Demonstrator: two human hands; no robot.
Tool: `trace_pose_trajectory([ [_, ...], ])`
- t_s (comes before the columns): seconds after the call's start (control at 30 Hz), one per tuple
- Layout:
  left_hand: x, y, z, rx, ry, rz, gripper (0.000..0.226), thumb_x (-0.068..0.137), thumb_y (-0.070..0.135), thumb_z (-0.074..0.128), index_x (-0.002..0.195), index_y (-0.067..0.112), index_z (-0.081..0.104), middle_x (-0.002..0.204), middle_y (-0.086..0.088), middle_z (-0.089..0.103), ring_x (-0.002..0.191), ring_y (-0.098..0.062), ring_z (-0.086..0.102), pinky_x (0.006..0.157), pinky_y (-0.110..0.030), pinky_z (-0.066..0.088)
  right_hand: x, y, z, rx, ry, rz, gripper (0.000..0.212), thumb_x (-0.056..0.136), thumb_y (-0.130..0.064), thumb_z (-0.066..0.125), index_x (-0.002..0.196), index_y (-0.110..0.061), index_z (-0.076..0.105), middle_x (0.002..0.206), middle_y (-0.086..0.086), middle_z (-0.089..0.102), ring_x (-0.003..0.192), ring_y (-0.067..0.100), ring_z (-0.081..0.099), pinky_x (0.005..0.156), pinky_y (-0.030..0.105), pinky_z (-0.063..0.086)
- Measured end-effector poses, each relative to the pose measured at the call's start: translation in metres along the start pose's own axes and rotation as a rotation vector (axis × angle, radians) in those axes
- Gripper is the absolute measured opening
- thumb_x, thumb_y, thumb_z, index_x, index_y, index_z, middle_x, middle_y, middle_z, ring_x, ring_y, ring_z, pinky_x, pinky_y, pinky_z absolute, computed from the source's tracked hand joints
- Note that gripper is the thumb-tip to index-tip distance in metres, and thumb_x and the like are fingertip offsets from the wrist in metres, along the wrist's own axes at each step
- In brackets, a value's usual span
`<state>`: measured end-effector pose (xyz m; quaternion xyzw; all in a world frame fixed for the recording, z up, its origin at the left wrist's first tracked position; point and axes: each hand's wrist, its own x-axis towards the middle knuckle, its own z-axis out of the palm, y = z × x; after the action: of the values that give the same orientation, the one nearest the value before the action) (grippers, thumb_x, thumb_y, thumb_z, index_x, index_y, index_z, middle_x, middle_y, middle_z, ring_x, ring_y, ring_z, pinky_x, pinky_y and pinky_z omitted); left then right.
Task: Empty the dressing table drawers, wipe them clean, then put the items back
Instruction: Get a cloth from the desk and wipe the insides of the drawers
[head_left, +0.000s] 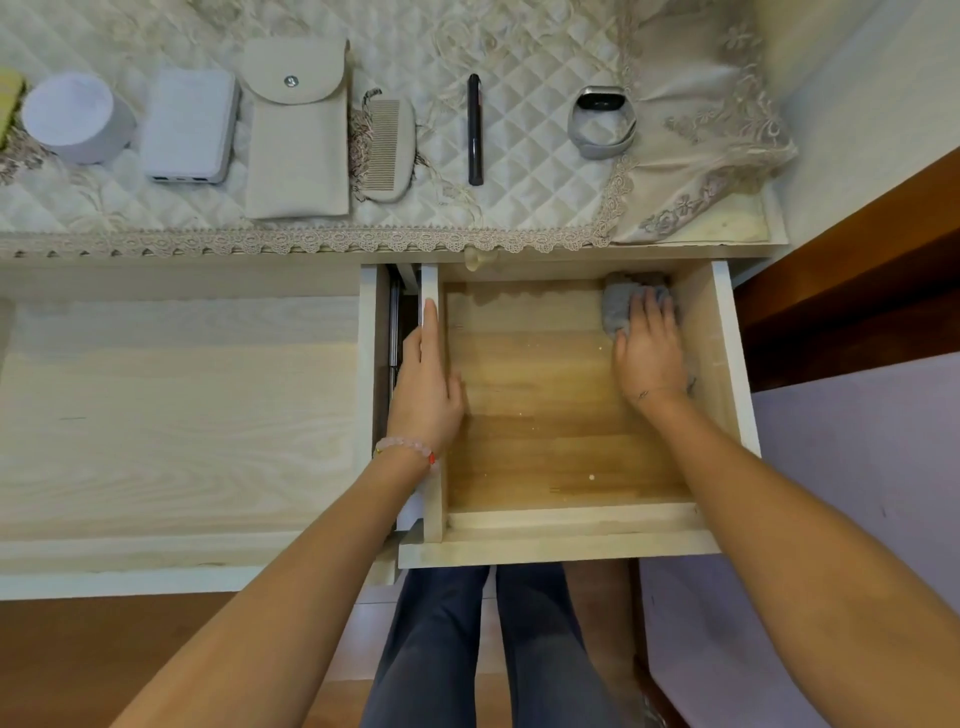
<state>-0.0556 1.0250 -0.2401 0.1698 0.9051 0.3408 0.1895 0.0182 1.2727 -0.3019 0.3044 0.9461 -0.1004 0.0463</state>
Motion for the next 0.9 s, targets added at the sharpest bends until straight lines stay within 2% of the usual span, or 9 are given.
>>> trace_pose_trajectory([
  [0.13, 0.000, -0.001, 0.001, -0.021, -0.001, -0.008, 0.080, 0.091, 0.005, 0.047, 0.149, 0.024, -0.004, 0.146, -0.007, 0.027, 0.075, -0.021, 0.051, 0.062, -0.026, 0.037, 0.003, -0.001, 0.001, 0.001, -0.004, 0.029, 0.051, 0.098, -0.015, 0.033, 0.144, 0.001, 0.020, 0.153, 0.019, 0.019, 0.142, 0.033, 0.012, 0.116, 0.034, 0.003],
  [0.23, 0.000, -0.002, 0.001, -0.031, 0.000, -0.001, 0.081, 0.090, 0.004, 0.047, 0.149, 0.025, -0.004, 0.146, -0.008, 0.027, 0.074, -0.019, 0.051, 0.061, -0.027, 0.040, 0.003, -0.006, 0.000, 0.096, 0.030, 0.073, 0.050, 0.098, -0.015, 0.032, 0.144, 0.000, 0.021, 0.154, 0.017, 0.019, 0.143, 0.031, 0.011, 0.117, 0.033, 0.005],
  [0.37, 0.000, -0.003, 0.001, -0.039, 0.001, 0.008, 0.080, 0.091, 0.005, 0.047, 0.149, 0.023, -0.004, 0.146, -0.008, 0.027, 0.084, -0.016, 0.053, 0.067, -0.028, 0.044, 0.001, -0.009, -0.004, 0.266, 0.104, 0.179, 0.048, 0.098, -0.016, 0.030, 0.144, -0.001, 0.024, 0.154, 0.015, 0.021, 0.143, 0.029, 0.013, 0.117, 0.033, 0.009],
  [0.47, 0.000, -0.004, 0.001, -0.050, 0.004, 0.012, 0.080, 0.092, 0.007, 0.047, 0.149, 0.024, -0.004, 0.146, -0.007, 0.027, 0.086, -0.013, 0.051, 0.068, -0.024, 0.039, -0.002, -0.012, 0.001, 0.219, 0.109, 0.136, 0.058, 0.090, -0.023, 0.024, 0.143, 0.000, 0.026, 0.153, 0.016, 0.022, 0.142, 0.032, 0.014, 0.117, 0.033, 0.006],
  [0.67, -0.001, -0.004, 0.003, -0.075, 0.039, 0.012, 0.080, 0.091, 0.006, 0.050, 0.149, 0.024, -0.002, 0.148, -0.005, 0.027, 0.109, -0.017, 0.048, 0.077, -0.021, 0.038, -0.002, -0.024, 0.004, 0.217, 0.109, 0.127, 0.064, 0.084, -0.026, 0.025, 0.142, -0.002, 0.031, 0.151, 0.015, 0.027, 0.141, 0.035, 0.017, 0.116, 0.035, 0.010],
  [0.8, 0.000, -0.004, 0.004, -0.076, 0.050, 0.015, 0.080, 0.091, 0.008, 0.051, 0.150, 0.022, -0.001, 0.150, -0.005, 0.024, 0.117, -0.013, 0.038, 0.080, -0.014, 0.031, -0.010, -0.054, 0.012, 0.261, 0.078, -0.002, 0.058, 0.086, -0.025, 0.029, 0.136, 0.000, 0.041, 0.145, 0.018, 0.038, 0.137, 0.040, 0.025, 0.115, 0.040, 0.018],
  [0.9, 0.000, -0.004, 0.003, -0.083, 0.054, 0.025, 0.081, 0.091, 0.010, 0.052, 0.149, 0.023, -0.001, 0.148, -0.006, 0.026, 0.117, -0.016, 0.044, 0.081, -0.018, 0.034, -0.014, -0.097, 0.020, 0.278, 0.025, -0.196, 0.057, 0.083, -0.027, 0.030, 0.129, 0.001, 0.050, 0.135, 0.018, 0.051, 0.131, 0.041, 0.037, 0.112, 0.038, 0.023],
])
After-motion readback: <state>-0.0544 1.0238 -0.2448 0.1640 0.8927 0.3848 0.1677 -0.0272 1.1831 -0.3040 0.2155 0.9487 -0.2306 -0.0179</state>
